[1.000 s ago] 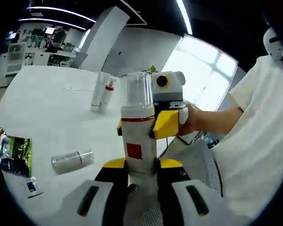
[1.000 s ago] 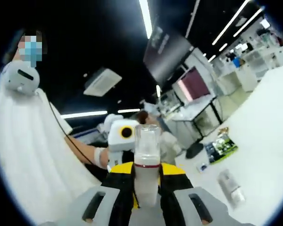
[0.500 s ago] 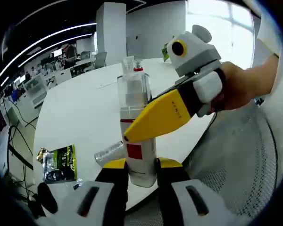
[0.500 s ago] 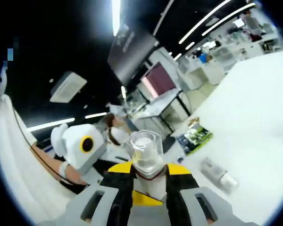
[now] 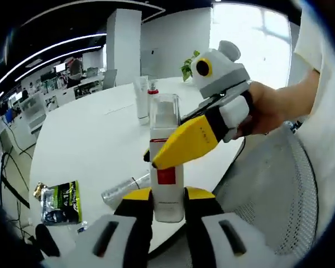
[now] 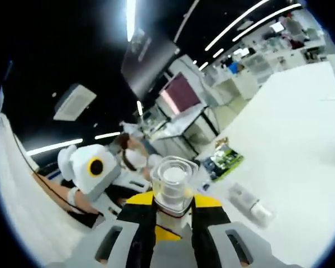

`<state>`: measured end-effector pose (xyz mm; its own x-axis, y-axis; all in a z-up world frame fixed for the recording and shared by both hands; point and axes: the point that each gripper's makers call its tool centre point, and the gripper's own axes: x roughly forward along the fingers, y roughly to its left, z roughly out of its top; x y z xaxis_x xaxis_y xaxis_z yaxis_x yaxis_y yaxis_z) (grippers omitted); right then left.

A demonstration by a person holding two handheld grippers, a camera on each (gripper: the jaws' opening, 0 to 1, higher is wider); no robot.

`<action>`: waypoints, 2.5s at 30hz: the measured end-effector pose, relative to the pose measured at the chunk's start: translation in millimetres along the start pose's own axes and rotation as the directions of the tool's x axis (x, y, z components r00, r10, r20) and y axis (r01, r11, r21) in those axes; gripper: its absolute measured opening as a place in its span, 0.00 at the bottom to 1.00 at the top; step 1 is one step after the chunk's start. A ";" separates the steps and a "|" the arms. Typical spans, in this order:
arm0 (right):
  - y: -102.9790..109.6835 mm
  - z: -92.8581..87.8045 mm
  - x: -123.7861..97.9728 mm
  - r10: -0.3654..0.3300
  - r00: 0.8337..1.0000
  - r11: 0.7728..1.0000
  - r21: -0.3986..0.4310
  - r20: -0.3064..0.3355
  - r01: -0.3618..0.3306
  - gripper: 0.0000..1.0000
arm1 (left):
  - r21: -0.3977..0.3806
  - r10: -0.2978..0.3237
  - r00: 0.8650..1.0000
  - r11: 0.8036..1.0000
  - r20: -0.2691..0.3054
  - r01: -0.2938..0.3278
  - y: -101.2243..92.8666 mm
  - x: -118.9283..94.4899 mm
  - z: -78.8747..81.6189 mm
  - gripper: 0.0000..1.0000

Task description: Arrange the skincare products in the storage area until every visible bottle or jar stands upright without overlapping.

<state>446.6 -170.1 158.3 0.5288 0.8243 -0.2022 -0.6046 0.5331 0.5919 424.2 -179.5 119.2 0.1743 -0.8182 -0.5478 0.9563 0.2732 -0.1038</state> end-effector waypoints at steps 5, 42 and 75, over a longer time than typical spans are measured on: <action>25.2 -3.5 -9.9 0.165 0.985 0.983 -0.070 -0.050 -0.168 0.19 | -0.040 -0.147 0.988 0.988 0.051 0.149 -22.9 -6.6 9.0 0.19; 7.0 18.3 -23.1 0.084 0.987 0.975 0.191 0.138 -0.110 0.18 | 0.025 0.117 0.993 0.993 0.022 -0.118 -12.7 -14.9 35.5 0.22; 11.3 7.5 -7.1 -0.059 0.991 0.923 0.384 0.116 0.010 0.19 | 0.160 0.386 0.921 0.914 -0.055 -0.373 8.9 -24.1 38.5 0.15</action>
<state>440.5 -171.4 172.3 0.6292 0.7635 -0.1453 -0.3236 0.4274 0.8442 437.5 -176.9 163.5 0.5167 -0.6201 -0.5903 0.8463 0.4742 0.2426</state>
